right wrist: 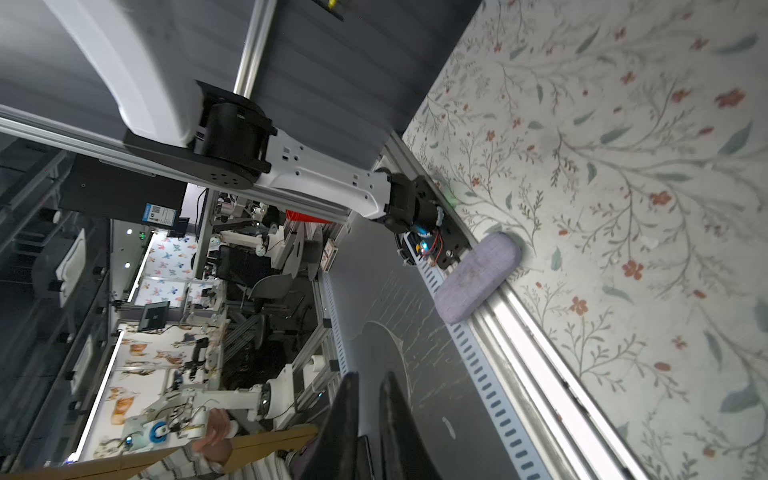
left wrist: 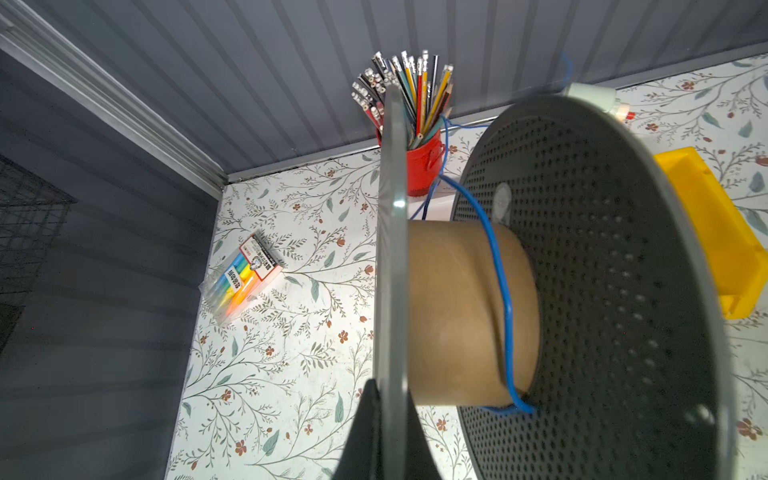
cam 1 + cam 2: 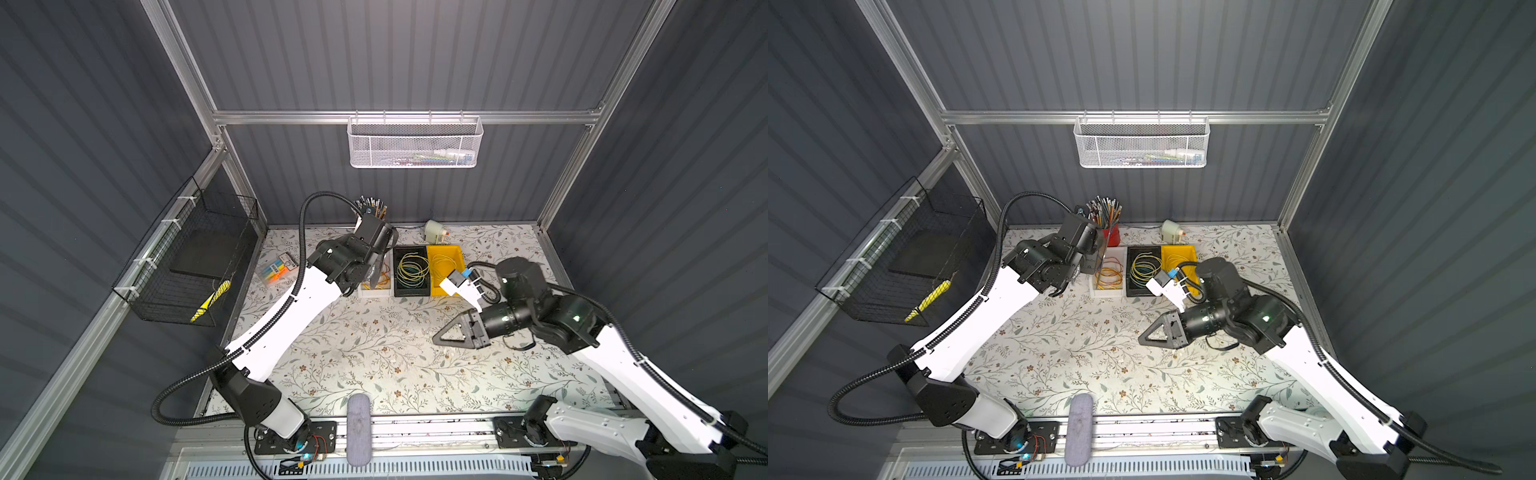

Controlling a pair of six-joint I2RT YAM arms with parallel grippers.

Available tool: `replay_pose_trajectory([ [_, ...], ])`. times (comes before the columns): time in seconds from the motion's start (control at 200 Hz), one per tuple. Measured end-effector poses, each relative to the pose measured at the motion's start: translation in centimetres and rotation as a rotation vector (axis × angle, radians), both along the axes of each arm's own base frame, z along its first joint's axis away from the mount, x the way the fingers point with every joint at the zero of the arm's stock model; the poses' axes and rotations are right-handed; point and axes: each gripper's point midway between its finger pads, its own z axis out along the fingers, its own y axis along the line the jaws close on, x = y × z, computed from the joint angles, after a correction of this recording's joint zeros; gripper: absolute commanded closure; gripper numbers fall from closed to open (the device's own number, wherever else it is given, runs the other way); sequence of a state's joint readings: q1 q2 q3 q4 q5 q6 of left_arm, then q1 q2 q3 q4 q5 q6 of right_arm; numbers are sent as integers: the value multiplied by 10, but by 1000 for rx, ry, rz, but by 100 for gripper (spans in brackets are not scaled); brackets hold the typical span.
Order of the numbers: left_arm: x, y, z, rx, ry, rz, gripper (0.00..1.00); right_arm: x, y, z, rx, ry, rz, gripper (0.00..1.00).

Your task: Wrap the cables

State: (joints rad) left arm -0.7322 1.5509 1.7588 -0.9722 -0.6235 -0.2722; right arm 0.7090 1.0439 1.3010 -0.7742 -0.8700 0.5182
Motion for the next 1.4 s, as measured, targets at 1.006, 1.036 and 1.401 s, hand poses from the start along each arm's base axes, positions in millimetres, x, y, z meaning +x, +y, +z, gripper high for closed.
replay_pose_trajectory([
  [1.006, -126, -19, 134, -592, -78, -471, 100, 142, -55, -64, 255, 238, -570, 17],
  [1.036, -126, -21, 134, -597, -72, -475, 100, 142, -51, -61, 265, 232, -558, 16],
  [1.401, -121, -49, 122, -627, 22, -538, 100, 148, -28, -48, 328, 188, -507, 11],
])
